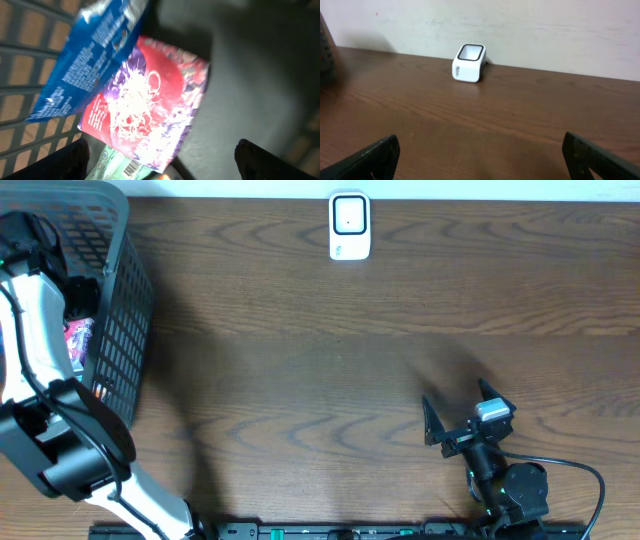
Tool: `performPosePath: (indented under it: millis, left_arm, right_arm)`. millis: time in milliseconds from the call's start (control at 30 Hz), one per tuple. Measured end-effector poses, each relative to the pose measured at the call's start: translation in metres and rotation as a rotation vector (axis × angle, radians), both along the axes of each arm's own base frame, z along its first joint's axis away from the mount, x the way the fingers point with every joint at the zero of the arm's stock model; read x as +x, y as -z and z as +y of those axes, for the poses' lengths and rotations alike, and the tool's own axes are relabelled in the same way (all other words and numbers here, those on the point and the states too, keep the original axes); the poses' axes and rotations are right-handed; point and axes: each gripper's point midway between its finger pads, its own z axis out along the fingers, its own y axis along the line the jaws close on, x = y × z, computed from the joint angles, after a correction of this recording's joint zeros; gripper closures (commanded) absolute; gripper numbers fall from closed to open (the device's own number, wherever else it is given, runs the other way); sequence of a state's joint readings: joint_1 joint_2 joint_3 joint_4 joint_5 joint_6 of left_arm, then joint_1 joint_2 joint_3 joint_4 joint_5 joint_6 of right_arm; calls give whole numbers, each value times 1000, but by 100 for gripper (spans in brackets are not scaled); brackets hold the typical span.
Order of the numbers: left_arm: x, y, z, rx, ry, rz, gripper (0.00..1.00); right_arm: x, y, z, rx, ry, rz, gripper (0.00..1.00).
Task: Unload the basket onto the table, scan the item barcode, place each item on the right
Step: 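Grasp the purple pad pack with the left gripper and lift it out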
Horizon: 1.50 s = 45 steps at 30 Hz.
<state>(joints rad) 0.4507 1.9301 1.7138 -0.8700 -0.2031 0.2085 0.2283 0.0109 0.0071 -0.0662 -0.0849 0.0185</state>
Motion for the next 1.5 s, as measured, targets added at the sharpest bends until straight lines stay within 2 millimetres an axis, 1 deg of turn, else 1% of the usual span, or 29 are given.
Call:
performPosePath:
  millis: [67,100,133,167,333,433,600,633,667,700,733,767,800,833,1067,1133,1167,1200,1267,1300,1333,1367,1400,1433,1500]
  left_arm:
    - [-4,13,4,-1,6,48,8]
    - [-5,17,4,-3,12,61,9]
    - [-5,24,5,-6,22,81,15]
    - [-5,27,5,-8,28,93,17]
    - [-7,54,5,-32,49,160,17]
    - [-9,68,3,-49,60,197,20]
    - [-13,89,2,-74,67,250,30]
    - [-13,91,3,-70,67,257,34]
    - [-14,93,4,-64,64,265,47]
    - [-15,94,6,-55,61,272,52]
    - [-15,95,7,-46,59,279,64]
    - [-16,95,10,-34,55,284,73]
    - [-16,95,11,-31,50,287,89]
    - [-17,94,13,-23,56,295,93]
    - [-20,93,13,-25,18,291,93]
    - [-19,90,8,-56,5,262,93]
    - [-17,87,5,-78,3,238,93]
    - [-11,78,-3,-116,11,185,93]
    - [0,55,-11,-145,25,86,93]
    - [8,33,-17,-158,35,2,93]
    - [14,4,-23,-164,42,-91,93]
    - [17,-12,-26,-164,49,-142,93]
    - [19,-47,-33,-157,59,-243,93]
    - [19,-77,-39,-147,74,-324,93]
    - [12,-124,-49,-127,93,-446,93]
  right_arm:
    - [0,0,0,0,0,0,1]
    - [0,0,0,0,0,0,1]
    - [0,0,0,0,0,0,1]
    - [0,0,0,0,0,0,1]
    - [0,0,0,0,0,0,1]
    - [0,0,0,0,0,0,1]
    - [0,0,0,0,0,0,1]
    - [0,0,0,0,0,0,1]
    - [0,0,0,0,0,0,1]
    - [0,0,0,0,0,0,1]
    - [0,0,0,0,0,0,1]
    - [0,0,0,0,0,0,1]
    - [0,0,0,0,0,0,1]
    - [0,0,0,0,0,0,1]
    - [0,0,0,0,0,0,1]
    - [0,0,0,0,0,0,1]
    - [0,0,0,0,0,0,1]
    - [0,0,0,0,0,0,1]
    - [0,0,0,0,0,0,1]
    - [0,0,0,0,0,0,1]
    - [0,0,0,0,0,0,1]
    - [0,0,0,0,0,0,1]
    - [0,0,0,0,0,0,1]
    - [0,0,0,0,0,0,1]
    - [0,0,0,0,0,0,1]
